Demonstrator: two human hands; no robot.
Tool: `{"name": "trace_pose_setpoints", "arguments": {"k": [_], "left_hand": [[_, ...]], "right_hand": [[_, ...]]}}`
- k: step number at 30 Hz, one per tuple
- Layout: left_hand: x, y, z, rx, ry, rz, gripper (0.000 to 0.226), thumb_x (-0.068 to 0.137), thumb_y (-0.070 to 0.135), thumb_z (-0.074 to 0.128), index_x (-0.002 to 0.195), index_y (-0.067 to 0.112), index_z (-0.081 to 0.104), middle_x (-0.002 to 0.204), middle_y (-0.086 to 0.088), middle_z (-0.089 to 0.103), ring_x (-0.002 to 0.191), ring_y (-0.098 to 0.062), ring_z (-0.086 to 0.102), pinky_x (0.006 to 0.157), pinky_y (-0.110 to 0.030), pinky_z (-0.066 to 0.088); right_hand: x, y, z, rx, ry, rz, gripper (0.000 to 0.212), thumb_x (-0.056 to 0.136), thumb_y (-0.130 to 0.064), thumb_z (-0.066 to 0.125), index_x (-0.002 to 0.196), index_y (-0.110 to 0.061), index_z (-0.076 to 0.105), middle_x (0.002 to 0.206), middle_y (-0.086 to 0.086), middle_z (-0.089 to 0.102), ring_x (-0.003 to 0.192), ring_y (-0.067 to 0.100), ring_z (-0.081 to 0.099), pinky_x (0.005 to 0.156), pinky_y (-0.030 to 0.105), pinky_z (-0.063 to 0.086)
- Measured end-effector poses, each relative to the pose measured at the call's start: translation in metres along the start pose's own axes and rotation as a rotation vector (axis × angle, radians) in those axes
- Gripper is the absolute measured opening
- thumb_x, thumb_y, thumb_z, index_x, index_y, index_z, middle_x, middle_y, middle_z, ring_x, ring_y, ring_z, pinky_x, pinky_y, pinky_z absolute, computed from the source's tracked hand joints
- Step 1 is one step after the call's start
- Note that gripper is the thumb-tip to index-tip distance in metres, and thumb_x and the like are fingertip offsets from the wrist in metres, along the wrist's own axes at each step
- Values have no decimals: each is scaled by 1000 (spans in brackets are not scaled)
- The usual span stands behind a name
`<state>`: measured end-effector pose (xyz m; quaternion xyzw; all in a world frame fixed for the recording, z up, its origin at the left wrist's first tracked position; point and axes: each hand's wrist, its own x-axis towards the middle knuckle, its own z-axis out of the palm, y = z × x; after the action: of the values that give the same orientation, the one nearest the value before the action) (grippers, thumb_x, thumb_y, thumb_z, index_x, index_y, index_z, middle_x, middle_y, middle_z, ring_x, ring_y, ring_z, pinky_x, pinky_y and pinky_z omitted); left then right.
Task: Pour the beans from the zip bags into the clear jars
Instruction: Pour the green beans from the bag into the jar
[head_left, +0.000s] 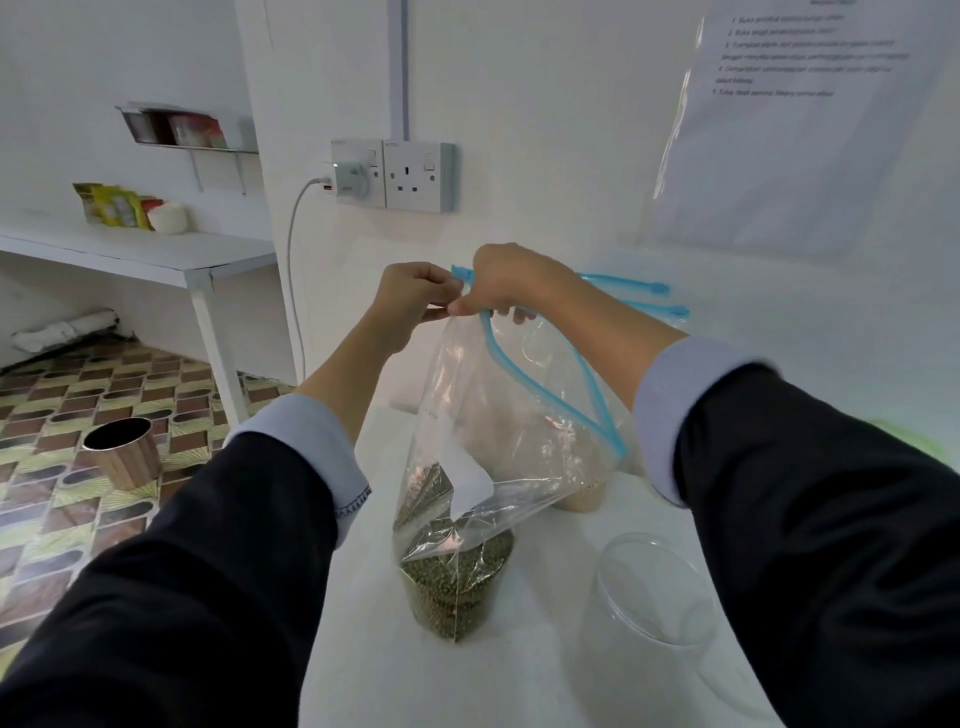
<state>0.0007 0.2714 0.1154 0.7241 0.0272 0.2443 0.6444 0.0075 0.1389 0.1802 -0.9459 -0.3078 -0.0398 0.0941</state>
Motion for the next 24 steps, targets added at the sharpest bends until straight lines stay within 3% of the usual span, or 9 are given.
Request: {"name": "trace_pose_setpoints", "arguments": {"k": [2, 6, 9, 11, 13, 15, 19, 21, 24], "left_hand": [[-2, 1, 1, -8, -9, 16, 17, 82, -11, 58, 73, 4, 59, 76, -9, 63, 61, -13, 65, 65, -24, 55], [-10, -4, -5, -112, -79, 30, 13, 89, -2, 57, 79, 5, 61, 78, -7, 65, 72, -19, 64, 74, -27, 55], [-22, -24, -16, -116, -214, -42, 13, 95, 11, 51, 92, 7, 63, 82, -4, 67, 83, -19, 66, 89, -35, 52], [-32, -45, -23, -31, -282, -117, 15, 94, 15, 52, 95, 9, 65, 89, -4, 69, 93, -23, 64, 99, -43, 46], [-42, -66, -26, 35, -300, -178, 13, 92, 12, 54, 96, 10, 67, 98, -8, 68, 103, -28, 61, 104, -47, 43], [-53, -85, -27, 56, -277, -243, 16, 93, 7, 54, 98, 10, 68, 108, -13, 66, 110, -32, 58, 106, -46, 41], [-70, -122, -38, 34, -226, -321, 20, 94, 15, 55, 110, 13, 67, 119, -11, 64, 116, -28, 55, 106, -46, 38], [-77, -136, -43, -5, -149, -353, 21, 93, 21, 58, 110, 12, 67, 112, -15, 63, 102, -24, 57, 95, -43, 42], [-86, -142, -43, -123, 24, -410, 26, 95, 25, 55, 95, 1, 65, 89, -17, 53, 75, -24, 50, 68, -36, 46]], "right_hand": [[2, -2, 0, 58, -10, 33, 30, 89, -33, 65, 76, -10, 51, 71, 2, 58, 69, 20, 62, 61, 26, 49], [6, -2, 4, 240, 78, 111, 20, 82, -13, 71, 69, -6, 57, 79, 10, 68, 72, 24, 69, 64, 27, 56], [3, -4, 0, 337, 163, 135, 23, 78, -9, 72, 67, -8, 52, 71, 6, 61, 57, 17, 59, 46, 19, 46], [2, -6, -5, 411, 206, 130, 22, 79, -11, 71, 71, -8, 51, 71, 4, 59, 54, 14, 53, 45, 17, 40], [0, -9, -9, 499, 226, 116, 12, 79, -9, 69, 83, -4, 59, 80, 8, 67, 57, 15, 57, 52, 19, 44], [-2, -14, -12, 520, 244, 91, 11, 79, -7, 67, 89, -2, 64, 75, 7, 68, 54, 12, 60, 55, 17, 48], [-9, -21, -18, 553, 296, 70, 9, 80, -4, 62, 71, -4, 62, 58, 2, 64, 38, 5, 55, 50, 14, 48], [-10, -23, -21, 624, 323, 64, 17, 80, -1, 61, 64, -4, 58, 65, 10, 67, 53, 16, 65, 62, 25, 57], [-9, -28, -28, 620, 384, 50, 7, 80, -3, 65, 74, -1, 62, 77, 14, 71, 73, 28, 71, 75, 39, 59]]}}
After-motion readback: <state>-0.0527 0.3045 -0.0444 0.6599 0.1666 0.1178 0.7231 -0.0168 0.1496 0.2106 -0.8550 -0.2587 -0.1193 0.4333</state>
